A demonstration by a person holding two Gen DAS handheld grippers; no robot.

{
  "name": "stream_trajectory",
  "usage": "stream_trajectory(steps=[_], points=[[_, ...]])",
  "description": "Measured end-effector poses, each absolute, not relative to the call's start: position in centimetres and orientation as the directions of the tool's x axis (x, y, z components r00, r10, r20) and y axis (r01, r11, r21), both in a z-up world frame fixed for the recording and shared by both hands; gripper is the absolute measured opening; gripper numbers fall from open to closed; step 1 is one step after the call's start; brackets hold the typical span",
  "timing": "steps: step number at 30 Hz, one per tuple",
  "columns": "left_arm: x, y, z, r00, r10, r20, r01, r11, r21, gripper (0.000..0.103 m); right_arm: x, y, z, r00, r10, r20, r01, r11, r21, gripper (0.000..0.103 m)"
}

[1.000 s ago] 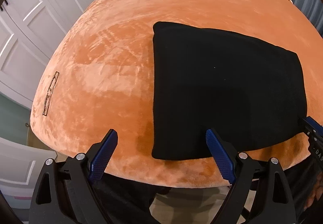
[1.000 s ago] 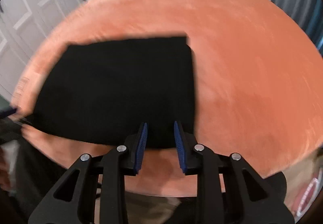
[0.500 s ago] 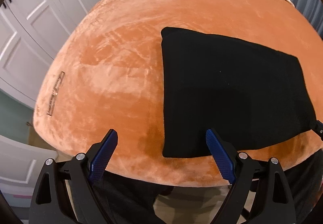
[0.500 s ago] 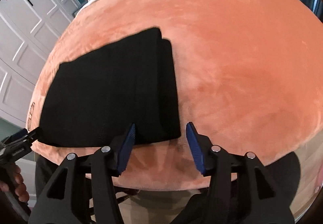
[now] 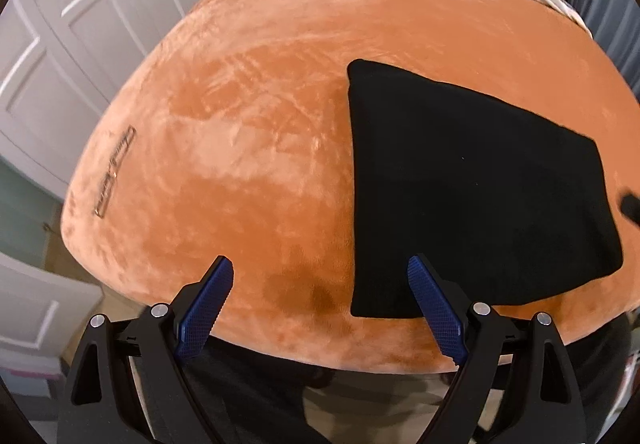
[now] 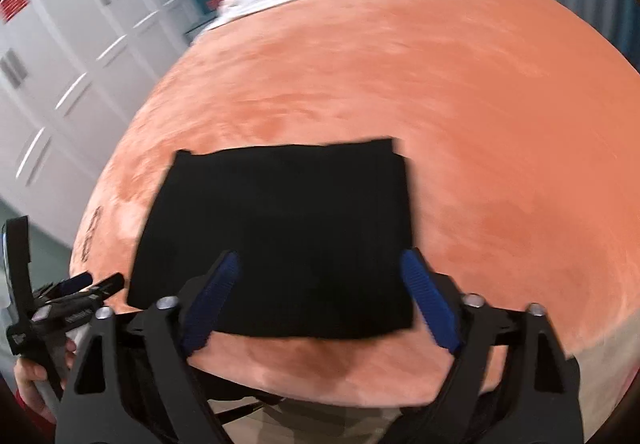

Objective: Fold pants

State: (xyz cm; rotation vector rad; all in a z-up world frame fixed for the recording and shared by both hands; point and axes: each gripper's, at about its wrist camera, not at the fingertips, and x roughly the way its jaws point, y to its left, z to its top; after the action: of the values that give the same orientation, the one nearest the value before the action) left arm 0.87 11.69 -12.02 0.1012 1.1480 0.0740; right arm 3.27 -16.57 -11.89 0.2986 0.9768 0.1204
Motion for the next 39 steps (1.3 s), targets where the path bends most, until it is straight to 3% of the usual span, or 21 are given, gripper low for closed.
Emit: stream_trajectory(steps=[2, 4, 13, 20, 23, 29, 34, 39], points=[[0.8, 11.2, -12.1, 0.411, 0.116, -0.904, 0.012, 0.991, 0.133, 0.087, 5.4, -14.2, -11.7, 0.527, 0.287, -0.799, -0.042, 0.949, 0.313, 0.030], [0.7, 10.7, -12.4, 0.406, 0.106, -0.908, 0.028, 0.991, 0.129, 0.087, 7.9, -11.5, -11.6, 0.504, 0.318, -0.803, -0.111, 0.946, 0.305, 0.021], [0.7, 10.4, -15.0, 0.356, 0.068, -0.932, 0.052, 0.994, 0.092, 0.087, 16.8, 2.7, -14.2, 0.337, 0.381, -0.861, -0.345, 0.901, 0.263, 0.021], [1.1, 10.5, -16.0, 0.332, 0.030, -0.943, 0.061, 0.997, 0.054, 0.087, 23.7, 5.5, -19.7, 0.255, 0.294, -0.921, -0.288, 0.932, 0.218, 0.019], [1.3, 10.6, -16.3, 0.319, 0.014, -0.948, 0.064, 0.997, 0.036, 0.087, 24.4, 4.7, -18.8, 0.263, 0.322, -0.909, -0.258, 0.932, 0.255, 0.019], [0.9, 10.4, -16.5, 0.325, 0.016, -0.946, 0.056, 0.998, 0.036, 0.087, 15.9, -2.4, -12.9, 0.481, 0.266, -0.836, -0.201, 0.961, 0.190, 0.022], [0.6, 9.4, -16.2, 0.337, 0.052, -0.940, 0.068, 0.995, 0.080, 0.087, 7.1, -12.0, -15.0, 0.457, 0.168, -0.873, -0.011, 0.983, 0.184, 0.024], [0.6, 8.6, -15.2, 0.352, 0.083, -0.932, 0.074, 0.990, 0.117, 0.087, 2.6, -16.4, -17.2, 0.445, 0.180, -0.877, 0.035, 0.975, 0.218, 0.016]])
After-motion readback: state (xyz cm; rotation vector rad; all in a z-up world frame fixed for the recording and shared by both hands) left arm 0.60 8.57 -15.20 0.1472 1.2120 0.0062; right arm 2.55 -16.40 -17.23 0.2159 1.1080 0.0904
